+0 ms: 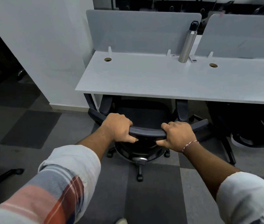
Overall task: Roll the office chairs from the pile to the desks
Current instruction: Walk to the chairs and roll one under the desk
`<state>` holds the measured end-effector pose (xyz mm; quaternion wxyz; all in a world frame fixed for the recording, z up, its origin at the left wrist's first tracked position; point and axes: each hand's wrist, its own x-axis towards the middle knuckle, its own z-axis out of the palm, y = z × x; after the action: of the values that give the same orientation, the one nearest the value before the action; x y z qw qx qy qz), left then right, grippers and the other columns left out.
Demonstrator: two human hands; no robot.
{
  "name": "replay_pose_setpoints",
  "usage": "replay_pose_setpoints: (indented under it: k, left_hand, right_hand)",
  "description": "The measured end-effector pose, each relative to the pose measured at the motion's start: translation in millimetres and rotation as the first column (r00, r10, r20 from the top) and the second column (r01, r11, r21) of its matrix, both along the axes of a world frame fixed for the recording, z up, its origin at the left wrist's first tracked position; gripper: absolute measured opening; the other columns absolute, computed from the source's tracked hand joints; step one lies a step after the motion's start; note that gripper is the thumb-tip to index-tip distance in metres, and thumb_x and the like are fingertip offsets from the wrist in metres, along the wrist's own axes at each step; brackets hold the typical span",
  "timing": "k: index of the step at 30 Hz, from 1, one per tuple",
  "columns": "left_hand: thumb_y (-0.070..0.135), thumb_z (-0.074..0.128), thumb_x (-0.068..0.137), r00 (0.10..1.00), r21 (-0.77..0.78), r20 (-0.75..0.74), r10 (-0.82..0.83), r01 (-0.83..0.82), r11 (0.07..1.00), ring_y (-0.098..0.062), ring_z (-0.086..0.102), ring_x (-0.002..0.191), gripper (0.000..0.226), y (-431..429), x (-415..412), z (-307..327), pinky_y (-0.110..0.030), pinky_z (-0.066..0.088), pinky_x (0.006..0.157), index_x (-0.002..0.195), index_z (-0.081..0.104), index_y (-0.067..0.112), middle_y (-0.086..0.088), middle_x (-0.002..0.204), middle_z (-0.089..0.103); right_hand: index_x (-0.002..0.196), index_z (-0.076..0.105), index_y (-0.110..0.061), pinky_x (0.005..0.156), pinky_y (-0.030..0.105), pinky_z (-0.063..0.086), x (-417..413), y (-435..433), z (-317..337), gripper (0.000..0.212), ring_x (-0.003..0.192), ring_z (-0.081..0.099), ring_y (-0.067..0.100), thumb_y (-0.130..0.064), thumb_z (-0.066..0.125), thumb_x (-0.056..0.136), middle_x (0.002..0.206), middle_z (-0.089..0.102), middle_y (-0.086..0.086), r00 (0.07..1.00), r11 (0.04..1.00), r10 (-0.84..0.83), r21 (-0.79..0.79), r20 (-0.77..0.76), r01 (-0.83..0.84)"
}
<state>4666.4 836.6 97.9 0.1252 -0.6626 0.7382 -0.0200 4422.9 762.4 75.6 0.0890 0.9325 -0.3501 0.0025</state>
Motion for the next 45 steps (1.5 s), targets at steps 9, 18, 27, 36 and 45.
replay_pose_setpoints:
  k: [9, 18, 27, 36, 45]
  left_hand:
    - [0.085, 0.050, 0.073, 0.999, -0.012, -0.018, -0.043, 0.043, 0.999, -0.017, 0.063, 0.074, 0.061, -106, 49, -7, -0.032, 0.051, 0.070, 0.087, 0.067, 0.028, 0.009, 0.072, 0.061]
    - [0.086, 0.049, 0.076, 0.994, -0.053, -0.092, -0.054, 0.049, 0.997, -0.013, 0.051, 0.063, 0.060, -169, 28, -9, -0.029, 0.033, 0.055, 0.081, 0.058, 0.026, 0.010, 0.065, 0.050]
    - [0.085, 0.050, 0.076, 0.995, -0.039, -0.094, -0.036, 0.033, 0.999, -0.018, 0.061, 0.076, 0.061, -169, 16, -4, -0.030, 0.036, 0.060, 0.088, 0.065, 0.027, 0.010, 0.073, 0.055]
    - [0.086, 0.050, 0.076, 0.998, 0.036, -0.066, -0.021, 0.024, 0.999, -0.015, 0.054, 0.066, 0.062, -130, 1, -1, -0.030, 0.041, 0.062, 0.091, 0.070, 0.029, 0.010, 0.064, 0.053]
    - [0.089, 0.041, 0.075, 0.985, -0.055, -0.033, -0.167, 0.166, 0.985, -0.012, 0.059, 0.065, 0.065, -115, 25, -7, -0.029, 0.035, 0.054, 0.086, 0.064, 0.030, 0.009, 0.071, 0.062]
  right_hand:
    - [0.096, 0.057, -0.022, 0.064, 0.032, 0.041, 45, -85, 0, 0.056, 0.081, 0.064, 0.023, -0.076, 0.053, 0.078, 0.085, 0.064, 0.000, 0.998, 0.998, -0.069, -0.001, 0.005, 0.069]
    - [0.079, 0.057, -0.020, 0.054, 0.030, 0.038, 20, -175, -3, 0.054, 0.062, 0.061, 0.026, -0.072, 0.066, 0.068, 0.068, 0.059, 0.000, 1.000, 1.000, 0.016, -0.023, 0.013, -0.016]
    - [0.095, 0.056, -0.023, 0.063, 0.031, 0.039, 13, -174, 4, 0.056, 0.079, 0.062, 0.023, -0.075, 0.054, 0.076, 0.086, 0.063, -0.001, 1.000, 1.000, 0.002, 0.022, -0.028, -0.001]
    - [0.092, 0.056, -0.021, 0.066, 0.033, 0.045, -1, -124, 2, 0.055, 0.075, 0.063, 0.024, -0.074, 0.054, 0.077, 0.082, 0.064, 0.000, 0.999, 0.999, -0.014, 0.036, 0.029, 0.013]
    - [0.074, 0.058, -0.021, 0.047, 0.028, 0.041, 4, -96, -11, 0.054, 0.049, 0.056, 0.022, -0.073, 0.067, 0.064, 0.057, 0.055, -0.001, 0.993, 0.996, 0.035, -0.090, 0.115, -0.025]
